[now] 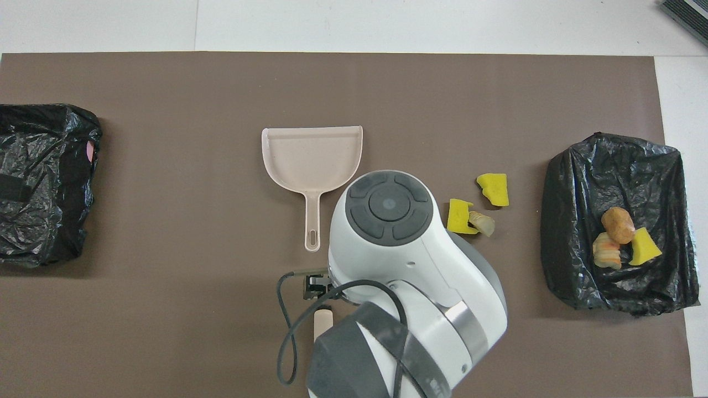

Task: Sweep and dump trash in bin
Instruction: 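Release the dustpan and withdraw the right gripper while the left gripper reaches forward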

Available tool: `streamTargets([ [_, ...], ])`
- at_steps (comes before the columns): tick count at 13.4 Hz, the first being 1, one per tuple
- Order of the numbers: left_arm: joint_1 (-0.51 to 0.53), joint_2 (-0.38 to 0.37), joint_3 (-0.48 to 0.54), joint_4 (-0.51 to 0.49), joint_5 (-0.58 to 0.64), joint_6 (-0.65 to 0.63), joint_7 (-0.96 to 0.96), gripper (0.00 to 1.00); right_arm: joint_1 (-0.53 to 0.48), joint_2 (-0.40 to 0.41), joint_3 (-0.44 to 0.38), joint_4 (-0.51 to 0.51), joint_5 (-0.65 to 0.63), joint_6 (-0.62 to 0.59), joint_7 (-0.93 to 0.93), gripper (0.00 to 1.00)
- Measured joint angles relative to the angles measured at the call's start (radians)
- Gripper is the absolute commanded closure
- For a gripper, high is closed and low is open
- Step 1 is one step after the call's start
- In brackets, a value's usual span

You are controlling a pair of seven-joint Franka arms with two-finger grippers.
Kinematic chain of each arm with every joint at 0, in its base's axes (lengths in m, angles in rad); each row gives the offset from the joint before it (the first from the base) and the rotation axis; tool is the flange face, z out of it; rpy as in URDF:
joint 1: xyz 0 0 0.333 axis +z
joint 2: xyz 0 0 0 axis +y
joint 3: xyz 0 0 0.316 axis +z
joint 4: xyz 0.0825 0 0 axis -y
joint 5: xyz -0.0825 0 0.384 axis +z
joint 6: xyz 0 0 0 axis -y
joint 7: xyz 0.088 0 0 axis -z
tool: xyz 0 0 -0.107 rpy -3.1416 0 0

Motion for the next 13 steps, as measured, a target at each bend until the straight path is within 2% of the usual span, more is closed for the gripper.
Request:
streamTargets([
  [4, -0.032, 0.023, -0.012, -0.002, 0.0, 0.044, -0.032, 0.0, 0.093, -0.167, 0.004, -0.314, 0.086, 0.181, 0.035, 0.0],
  [6, -0.04, 0.059, -0.052, -0.008, 0.0, 0.084, -0.087, 0.0, 0.142, -0.227, 0.004, -0.412, 0.102, 0.22, 0.075, 0.0],
  [10, -0.049, 0.163, -0.136, -0.036, 0.007, 0.222, -0.201, 0.0, 0.247, -0.248, 0.005, -0.541, 0.103, 0.351, 0.193, 0.0],
  [13, -0.052, 0.214, -0.207, -0.067, 0.033, 0.302, -0.286, 0.0, 0.327, -0.244, 0.005, -0.61, 0.108, 0.447, 0.267, 0.0],
])
